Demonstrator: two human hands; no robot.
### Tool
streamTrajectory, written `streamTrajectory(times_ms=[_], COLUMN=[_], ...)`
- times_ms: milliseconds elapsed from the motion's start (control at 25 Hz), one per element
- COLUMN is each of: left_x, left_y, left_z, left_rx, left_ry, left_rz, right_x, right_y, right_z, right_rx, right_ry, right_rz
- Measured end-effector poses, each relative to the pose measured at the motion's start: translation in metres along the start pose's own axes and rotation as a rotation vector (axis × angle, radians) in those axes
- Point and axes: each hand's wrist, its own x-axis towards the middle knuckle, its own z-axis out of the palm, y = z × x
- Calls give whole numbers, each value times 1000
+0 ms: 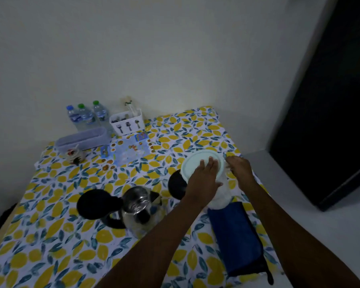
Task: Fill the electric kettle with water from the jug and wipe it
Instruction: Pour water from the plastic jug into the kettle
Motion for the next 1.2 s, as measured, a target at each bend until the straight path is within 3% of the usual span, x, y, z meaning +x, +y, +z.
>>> streamTrajectory(times_ms=[200, 320, 640, 840, 960, 1080, 1200], left_x=[51, 75, 106, 101, 88, 56, 9], left_y=[7, 11, 32, 40, 37, 18, -12], left_z=[24, 40, 64, 66, 54, 55, 59], left_rx=[47, 105, 181, 165, 129, -51, -173], left_ry=[-32, -38, -29, 24, 182, 317, 347], left_rz=[113, 100, 45, 51, 86, 16, -67], right_x=[40, 62, 101, 92, 68, 20, -31], right_y=[20, 27, 45, 56, 55, 60, 72], right_z=[-41, -45, -55, -63, -65, -62, -42], right_rx=[113, 156, 133, -44, -120, -179, -387], right_ry=[-2, 62, 29, 5, 67, 212, 210], right_rz=[67, 100, 139, -78, -192, -381, -600])
